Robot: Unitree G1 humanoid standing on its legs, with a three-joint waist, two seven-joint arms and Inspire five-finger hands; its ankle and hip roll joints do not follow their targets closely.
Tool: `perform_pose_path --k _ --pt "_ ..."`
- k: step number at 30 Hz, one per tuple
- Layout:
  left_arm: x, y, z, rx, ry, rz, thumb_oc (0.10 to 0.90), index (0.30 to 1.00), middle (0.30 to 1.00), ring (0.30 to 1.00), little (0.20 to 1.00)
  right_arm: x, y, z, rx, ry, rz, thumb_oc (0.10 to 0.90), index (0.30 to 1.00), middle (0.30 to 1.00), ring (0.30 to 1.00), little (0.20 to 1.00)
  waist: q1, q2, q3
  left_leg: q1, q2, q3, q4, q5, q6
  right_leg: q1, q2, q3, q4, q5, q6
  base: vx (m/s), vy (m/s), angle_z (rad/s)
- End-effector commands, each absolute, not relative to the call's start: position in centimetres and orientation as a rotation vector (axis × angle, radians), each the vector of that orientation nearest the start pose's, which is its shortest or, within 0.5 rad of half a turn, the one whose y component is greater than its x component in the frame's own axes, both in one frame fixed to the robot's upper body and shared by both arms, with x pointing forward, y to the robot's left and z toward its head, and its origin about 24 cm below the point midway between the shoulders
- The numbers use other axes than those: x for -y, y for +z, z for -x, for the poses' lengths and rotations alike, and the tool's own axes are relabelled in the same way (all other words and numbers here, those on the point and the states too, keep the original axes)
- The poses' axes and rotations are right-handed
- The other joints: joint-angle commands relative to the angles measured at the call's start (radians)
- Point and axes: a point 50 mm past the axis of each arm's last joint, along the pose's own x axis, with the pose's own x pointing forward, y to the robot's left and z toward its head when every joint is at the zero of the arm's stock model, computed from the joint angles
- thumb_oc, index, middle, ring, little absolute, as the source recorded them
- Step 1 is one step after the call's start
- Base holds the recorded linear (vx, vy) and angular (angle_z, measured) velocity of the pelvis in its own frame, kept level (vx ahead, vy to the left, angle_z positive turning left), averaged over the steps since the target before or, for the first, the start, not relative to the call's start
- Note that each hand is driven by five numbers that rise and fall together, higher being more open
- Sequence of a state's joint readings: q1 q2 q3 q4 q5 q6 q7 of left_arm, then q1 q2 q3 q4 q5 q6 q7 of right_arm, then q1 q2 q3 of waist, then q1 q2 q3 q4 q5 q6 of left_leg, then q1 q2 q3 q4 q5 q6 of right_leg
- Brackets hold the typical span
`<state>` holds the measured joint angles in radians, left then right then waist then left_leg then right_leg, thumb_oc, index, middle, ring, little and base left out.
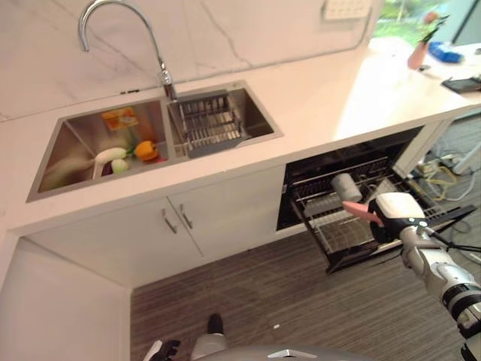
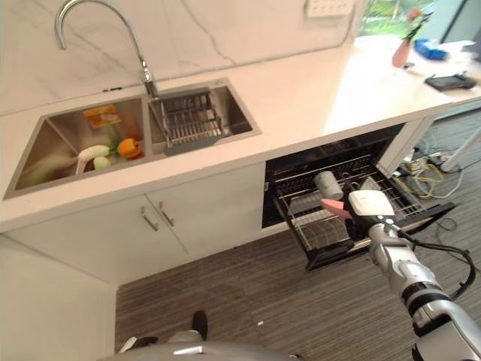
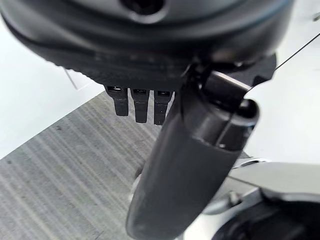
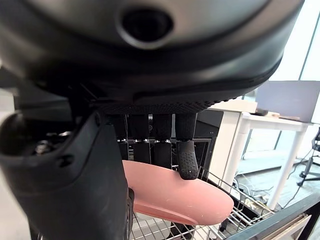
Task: Place the dishes in the dishwasher.
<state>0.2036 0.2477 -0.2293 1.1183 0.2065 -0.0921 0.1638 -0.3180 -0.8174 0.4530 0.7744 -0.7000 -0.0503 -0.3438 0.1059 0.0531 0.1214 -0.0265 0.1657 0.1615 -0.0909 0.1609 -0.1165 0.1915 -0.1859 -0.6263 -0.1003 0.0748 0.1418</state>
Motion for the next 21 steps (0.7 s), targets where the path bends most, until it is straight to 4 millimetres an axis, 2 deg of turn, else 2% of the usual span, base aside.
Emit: perform_pose_path --k 1,2,3,7,12,14,15,17,19,20,21 --pt "-22.9 -15.8 -7.6 -1.076 -0.146 -0.681 0.800 0.900 0.900 0.900 0.900 32.8 9.5 -32.3 -0.028 -0.262 1.670 0.400 0.300 0.300 0.300 0.300 0.022 0.011 0.028 -0.020 0.024 0.055 0.038 -0.079 -0.023 -0.055 -0.035 0.023 0.014 -0.114 -0.001 -0.06 0.012 0.30" --pt "-22.8 -15.8 -7.7 -1.075 -0.146 -0.680 0.800 0.900 0.900 0.900 0.900 32.8 9.6 -32.3 -0.026 -0.263 1.670 0.535 0.502 0.502 0.502 0.502 0.019 0.012 0.028 -0.022 0.024 0.053 0.037 -0.078 -0.023 -0.056 -0.034 0.021 0.014 -0.114 -0.001 -0.05 0.016 0.40" --pt "-22.7 -15.8 -7.9 -1.067 -0.154 -0.682 0.800 0.900 0.900 0.900 0.900 33.0 9.6 -32.5 -0.042 -0.270 1.670 0.800 0.900 0.900 0.900 0.900 0.019 0.020 0.031 -0.029 0.022 0.040 0.028 -0.072 -0.025 -0.058 -0.035 0.013 0.014 -0.116 -0.001 -0.01 0.015 0.38" --pt "-22.4 -15.9 -8.0 -1.064 -0.169 -0.686 0.800 0.900 0.900 0.900 0.900 33.1 9.6 -32.7 -0.064 -0.305 1.640 0.800 0.900 0.900 0.900 0.900 0.015 0.036 0.032 -0.034 0.017 0.024 0.017 -0.065 -0.023 -0.053 -0.034 0.002 0.014 -0.122 -0.004 0.03 0.020 0.31" --pt "-22.5 -15.9 -7.8 -1.074 -0.152 -0.686 0.800 0.900 0.900 0.900 0.900 32.5 10.5 -32.9 0.001 -0.313 1.646 0.800 0.900 0.900 0.900 0.900 0.001 0.019 0.020 -0.013 0.018 0.027 0.015 -0.078 -0.019 -0.040 -0.030 0.010 0.014 -0.128 -0.010 0.04 -0.004 0.08" --pt "-22.7 -15.9 -7.6 -1.084 -0.146 -0.689 0.800 0.900 0.900 0.900 0.900 32.3 11.6 -32.9 0.054 -0.326 1.652 0.800 0.900 0.900 0.900 0.900 -0.011 0.005 0.013 0.003 0.021 0.038 0.016 -0.085 -0.018 -0.033 -0.029 0.022 0.014 -0.129 -0.010 0.04 -0.012 -0.01" --pt "-22.9 -15.9 -7.7 -1.084 -0.135 -0.692 0.800 0.900 0.900 0.900 0.900 32.2 13.0 -32.9 0.112 -0.353 1.645 0.800 0.900 0.900 0.900 0.900 -0.028 -0.009 0.006 0.023 0.025 0.051 0.017 -0.097 -0.017 -0.031 -0.029 0.040 0.014 -0.127 -0.009 0.03 -0.004 -0.03" --pt "-22.9 -15.8 -7.8 -1.081 -0.135 -0.694 0.800 0.900 0.900 0.900 0.900 32.4 13.4 -32.7 0.121 -0.368 1.638 0.800 0.900 0.900 0.900 0.900 -0.028 -0.015 0.003 0.036 0.026 0.062 0.017 -0.103 -0.015 -0.030 -0.030 0.052 0.015 -0.125 -0.007 0.03 0.004 -0.18" --pt "-23.0 -15.8 -8.0 -1.077 -0.130 -0.696 0.800 0.900 0.900 0.900 0.900 32.5 15.4 -32.6 0.188 -0.404 1.643 0.800 0.900 0.900 0.900 0.900 -0.049 -0.029 -0.006 0.056 0.028 0.080 0.019 -0.115 -0.013 -0.033 -0.031 0.076 0.015 -0.120 -0.004 0.04 0.017 -0.34" --pt "-22.9 -15.7 -8.5 -1.063 -0.133 -0.696 0.800 0.900 0.900 0.900 0.900 32.6 17.4 -32.2 0.258 -0.440 1.654 0.800 0.900 0.900 0.900 0.900 -0.070 -0.040 -0.014 0.079 0.028 0.105 0.023 -0.132 -0.009 -0.037 -0.032 0.106 0.016 -0.112 0.002 0.04 0.024 -0.38" --pt "-22.9 -15.7 -8.6 -1.062 -0.135 -0.698 0.800 0.900 0.900 0.900 0.900 32.7 17.4 -32.0 0.254 -0.442 1.654 0.800 0.900 0.900 0.900 0.900 -0.063 -0.040 -0.013 0.083 0.028 0.110 0.023 -0.133 -0.008 -0.037 -0.033 0.110 0.016 -0.112 0.002 0.03 0.029 -0.46"
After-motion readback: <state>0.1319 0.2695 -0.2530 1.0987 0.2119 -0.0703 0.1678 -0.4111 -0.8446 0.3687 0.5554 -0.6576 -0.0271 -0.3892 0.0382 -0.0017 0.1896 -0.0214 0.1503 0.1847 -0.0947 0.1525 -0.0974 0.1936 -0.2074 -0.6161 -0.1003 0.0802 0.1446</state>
